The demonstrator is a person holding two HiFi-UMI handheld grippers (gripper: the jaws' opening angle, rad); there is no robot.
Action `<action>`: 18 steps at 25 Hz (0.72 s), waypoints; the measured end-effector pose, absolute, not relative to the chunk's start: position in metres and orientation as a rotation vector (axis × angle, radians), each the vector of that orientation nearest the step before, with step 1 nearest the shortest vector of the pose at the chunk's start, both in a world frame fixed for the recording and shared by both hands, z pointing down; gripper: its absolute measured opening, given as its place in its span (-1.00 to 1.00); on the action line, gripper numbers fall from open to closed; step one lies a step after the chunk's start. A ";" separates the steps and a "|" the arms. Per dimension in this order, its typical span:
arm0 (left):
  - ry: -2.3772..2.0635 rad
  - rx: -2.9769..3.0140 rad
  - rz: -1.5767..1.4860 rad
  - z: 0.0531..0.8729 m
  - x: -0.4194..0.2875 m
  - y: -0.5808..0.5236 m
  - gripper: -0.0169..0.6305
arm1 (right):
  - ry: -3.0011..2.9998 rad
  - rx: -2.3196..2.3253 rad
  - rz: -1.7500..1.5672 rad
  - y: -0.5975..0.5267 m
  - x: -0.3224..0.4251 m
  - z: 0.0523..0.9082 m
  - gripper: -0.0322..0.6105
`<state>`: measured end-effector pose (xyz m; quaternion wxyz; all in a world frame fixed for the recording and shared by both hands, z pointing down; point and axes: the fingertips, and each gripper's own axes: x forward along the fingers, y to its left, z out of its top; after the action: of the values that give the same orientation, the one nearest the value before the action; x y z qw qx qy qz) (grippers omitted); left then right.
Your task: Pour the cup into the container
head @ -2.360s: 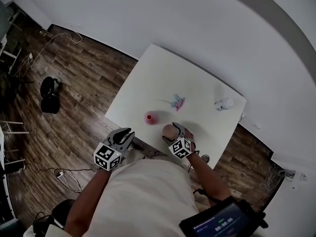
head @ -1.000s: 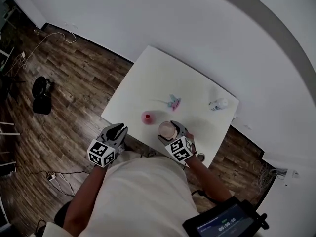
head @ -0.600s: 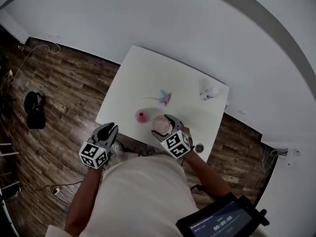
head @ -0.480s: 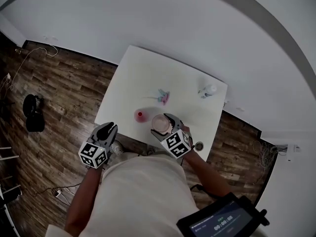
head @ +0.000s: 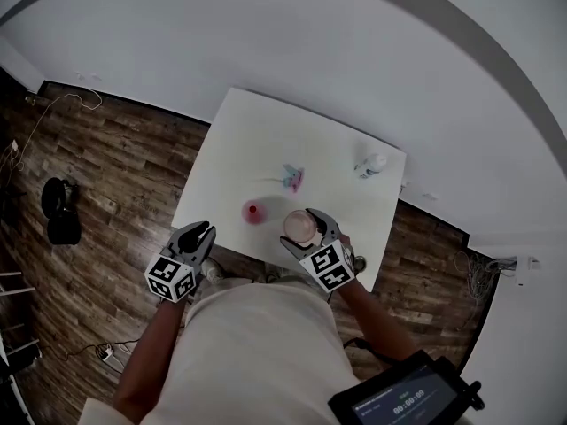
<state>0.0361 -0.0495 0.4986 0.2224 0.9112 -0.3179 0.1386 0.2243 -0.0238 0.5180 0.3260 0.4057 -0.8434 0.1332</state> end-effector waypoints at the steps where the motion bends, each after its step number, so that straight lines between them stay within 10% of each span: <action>1: -0.879 2.516 0.382 0.499 0.037 -0.050 -0.74 | -2.208 1.067 0.354 -0.023 0.227 0.518 0.30; 18: -0.947 2.481 0.352 0.504 0.056 -0.040 -0.74 | -2.194 1.037 0.356 -0.008 0.269 0.506 0.30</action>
<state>0.0556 -0.0395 0.5044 0.2296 0.9015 -0.3440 0.1278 0.2694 -0.0080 0.5062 0.3377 0.3979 -0.8420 0.1366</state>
